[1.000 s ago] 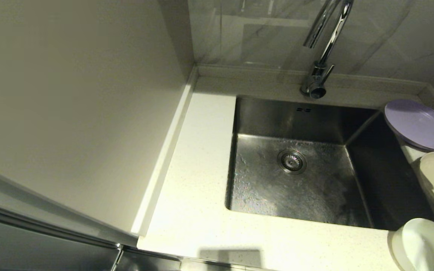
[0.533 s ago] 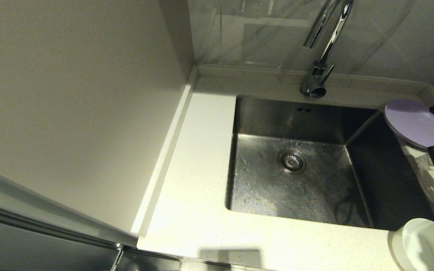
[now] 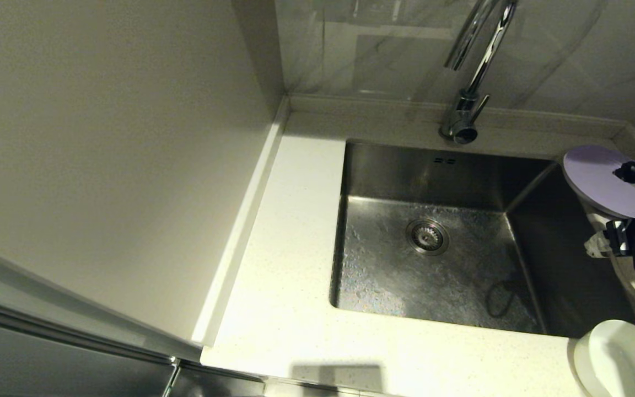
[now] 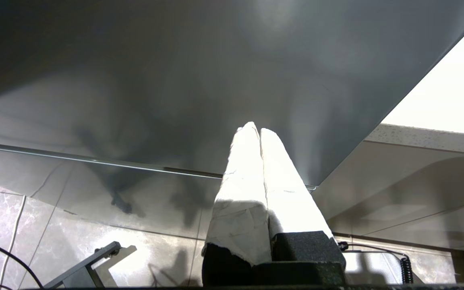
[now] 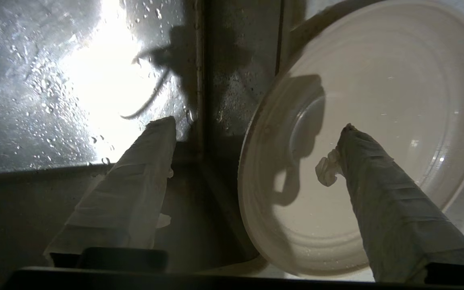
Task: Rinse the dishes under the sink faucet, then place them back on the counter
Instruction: Put a plate into the sink
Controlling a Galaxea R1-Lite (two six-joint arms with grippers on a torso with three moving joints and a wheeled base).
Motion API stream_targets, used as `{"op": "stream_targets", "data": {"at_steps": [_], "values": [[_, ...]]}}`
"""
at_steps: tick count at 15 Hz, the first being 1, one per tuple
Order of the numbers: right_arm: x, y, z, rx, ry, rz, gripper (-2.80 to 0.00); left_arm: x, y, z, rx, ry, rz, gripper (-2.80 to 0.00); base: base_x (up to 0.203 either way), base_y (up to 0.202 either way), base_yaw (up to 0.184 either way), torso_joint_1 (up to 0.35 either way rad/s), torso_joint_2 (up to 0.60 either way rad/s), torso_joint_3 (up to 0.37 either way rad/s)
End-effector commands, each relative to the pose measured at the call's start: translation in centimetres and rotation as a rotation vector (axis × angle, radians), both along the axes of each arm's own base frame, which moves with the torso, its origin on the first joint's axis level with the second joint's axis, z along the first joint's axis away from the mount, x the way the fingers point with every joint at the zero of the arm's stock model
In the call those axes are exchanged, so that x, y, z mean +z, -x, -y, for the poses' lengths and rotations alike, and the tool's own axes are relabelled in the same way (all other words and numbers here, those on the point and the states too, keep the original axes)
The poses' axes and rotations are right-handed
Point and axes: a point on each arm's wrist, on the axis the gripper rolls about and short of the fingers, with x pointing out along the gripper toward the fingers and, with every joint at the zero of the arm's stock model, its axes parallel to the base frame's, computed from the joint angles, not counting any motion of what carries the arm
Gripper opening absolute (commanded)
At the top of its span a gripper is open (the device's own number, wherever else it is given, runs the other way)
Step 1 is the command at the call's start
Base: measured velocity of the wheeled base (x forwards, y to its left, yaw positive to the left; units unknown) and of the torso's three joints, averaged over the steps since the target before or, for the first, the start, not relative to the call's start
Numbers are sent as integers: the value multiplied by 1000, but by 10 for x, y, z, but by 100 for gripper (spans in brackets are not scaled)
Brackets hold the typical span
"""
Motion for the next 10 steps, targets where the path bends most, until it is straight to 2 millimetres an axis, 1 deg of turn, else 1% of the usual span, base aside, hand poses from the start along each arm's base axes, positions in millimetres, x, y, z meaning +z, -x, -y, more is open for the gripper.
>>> {"op": "stream_targets", "data": {"at_steps": [1,3,5,6,10], "values": [[-11,-7,4,-9,-6,-37,0,0,0,0,1,1,3,-280,0,0,0,0,0,0],[-16,-10,7,-17,-12,-53,0,0,0,0,1,1,3,-280,0,0,0,0,0,0],[-19,-10,10,-29,-16,-63,0,0,0,0,1,1,3,-280,0,0,0,0,0,0],[-21,-9,10,-29,-17,-69,-280,0,0,0,1,1,3,-280,0,0,0,0,0,0],[-23,-5,9,-28,-23,-80,-280,0,0,0,1,1,3,-280,0,0,0,0,0,0]]}}
